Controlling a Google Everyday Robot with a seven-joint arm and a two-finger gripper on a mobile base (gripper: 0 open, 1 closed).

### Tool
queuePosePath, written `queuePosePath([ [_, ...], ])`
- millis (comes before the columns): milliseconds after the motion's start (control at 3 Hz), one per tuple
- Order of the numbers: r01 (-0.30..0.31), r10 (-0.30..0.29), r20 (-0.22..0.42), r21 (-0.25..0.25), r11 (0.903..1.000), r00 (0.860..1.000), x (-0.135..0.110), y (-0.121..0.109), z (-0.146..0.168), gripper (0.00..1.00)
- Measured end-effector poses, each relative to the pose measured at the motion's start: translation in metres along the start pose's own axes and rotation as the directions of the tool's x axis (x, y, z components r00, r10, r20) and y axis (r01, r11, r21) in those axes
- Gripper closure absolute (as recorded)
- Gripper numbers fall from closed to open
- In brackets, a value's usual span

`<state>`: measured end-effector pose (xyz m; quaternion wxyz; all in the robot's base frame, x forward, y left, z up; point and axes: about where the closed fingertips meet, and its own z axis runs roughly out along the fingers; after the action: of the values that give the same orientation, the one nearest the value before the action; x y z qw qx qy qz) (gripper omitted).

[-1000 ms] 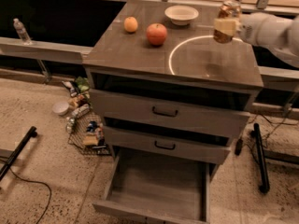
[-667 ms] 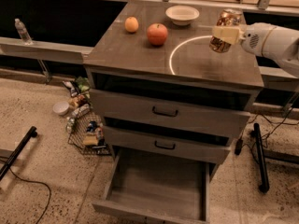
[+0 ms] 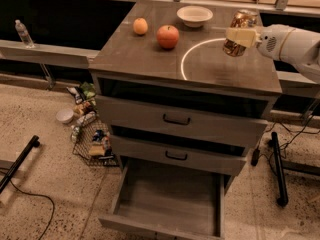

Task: Place orange can into bottom drawer

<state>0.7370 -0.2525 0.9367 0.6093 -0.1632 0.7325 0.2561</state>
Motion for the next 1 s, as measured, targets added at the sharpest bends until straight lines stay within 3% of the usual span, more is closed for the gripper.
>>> queuePosePath([
  [333, 0.001, -0.002, -0.029, -0.055, 0.9985, 1.000, -0.006, 0.046, -0.024, 1.00],
  [667, -0.054, 0.046, -0.078, -0.107, 0.9928, 0.996, -0.011, 0.118, -0.071, 1.00],
  [1000, -0.099, 0.082, -0.110, -0.152, 0.9834, 0.990, 0.001, 0.167, -0.105, 1.00],
])
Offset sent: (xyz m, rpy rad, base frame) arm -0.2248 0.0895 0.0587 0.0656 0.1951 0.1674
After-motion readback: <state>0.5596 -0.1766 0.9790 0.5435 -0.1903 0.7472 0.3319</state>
